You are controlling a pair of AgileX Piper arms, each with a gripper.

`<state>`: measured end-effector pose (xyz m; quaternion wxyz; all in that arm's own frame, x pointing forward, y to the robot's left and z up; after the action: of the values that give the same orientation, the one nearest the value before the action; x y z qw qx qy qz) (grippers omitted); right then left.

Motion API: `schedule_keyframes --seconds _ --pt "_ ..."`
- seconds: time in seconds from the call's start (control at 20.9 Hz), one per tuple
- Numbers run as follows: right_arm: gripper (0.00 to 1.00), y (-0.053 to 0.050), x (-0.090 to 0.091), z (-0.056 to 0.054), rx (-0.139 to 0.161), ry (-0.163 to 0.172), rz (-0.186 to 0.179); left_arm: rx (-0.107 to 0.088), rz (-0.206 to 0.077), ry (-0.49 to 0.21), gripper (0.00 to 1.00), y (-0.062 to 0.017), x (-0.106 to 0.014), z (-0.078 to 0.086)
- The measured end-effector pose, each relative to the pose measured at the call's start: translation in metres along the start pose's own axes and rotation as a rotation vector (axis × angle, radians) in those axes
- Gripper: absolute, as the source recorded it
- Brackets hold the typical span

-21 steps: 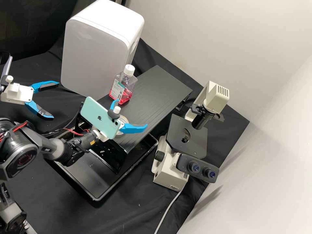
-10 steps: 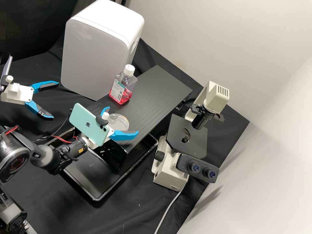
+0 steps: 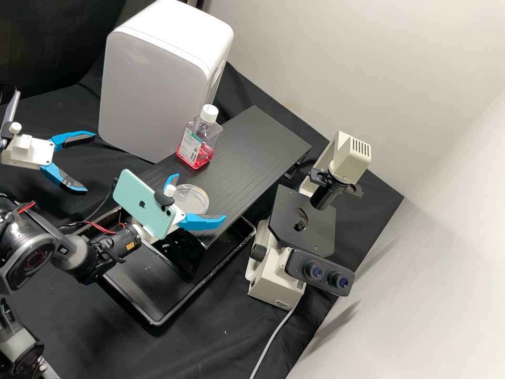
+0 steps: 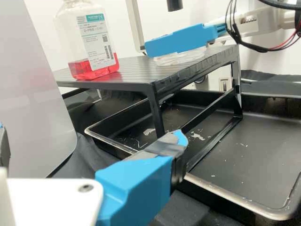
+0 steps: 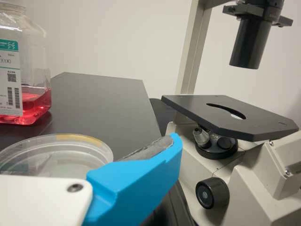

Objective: Remove the lid from the petri dish

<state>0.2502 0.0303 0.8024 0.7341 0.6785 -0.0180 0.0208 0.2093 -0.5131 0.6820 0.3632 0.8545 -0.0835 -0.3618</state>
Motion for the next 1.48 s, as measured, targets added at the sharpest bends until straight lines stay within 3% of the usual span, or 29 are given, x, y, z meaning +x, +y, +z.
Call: schedule_keyframes --seconds 0.14,0.86,0.91,1.48 --pt "1.0 0.0005 0.0021 -0.0028 -0.018 0.003 0.01 0.0 0.0 0.0 1.0 0.0 0.0 0.0" --pt "1.0 -0.0072 0.0012 -0.0074 -0.015 0.003 -0.01 0.0 0.0 0.0 1.0 0.0 0.0 0.0" --pt "0.0 -0.0072 0.0012 -0.0068 -0.013 -0.001 -0.008 0.0 0.0 0.0 1.0 0.0 0.0 0.0" --pt "0.0 -0.0056 0.0016 -0.0045 -0.013 -0.012 0.0 -0.002 -0.008 0.0 1.0 -0.0023 0.0006 -0.0002"
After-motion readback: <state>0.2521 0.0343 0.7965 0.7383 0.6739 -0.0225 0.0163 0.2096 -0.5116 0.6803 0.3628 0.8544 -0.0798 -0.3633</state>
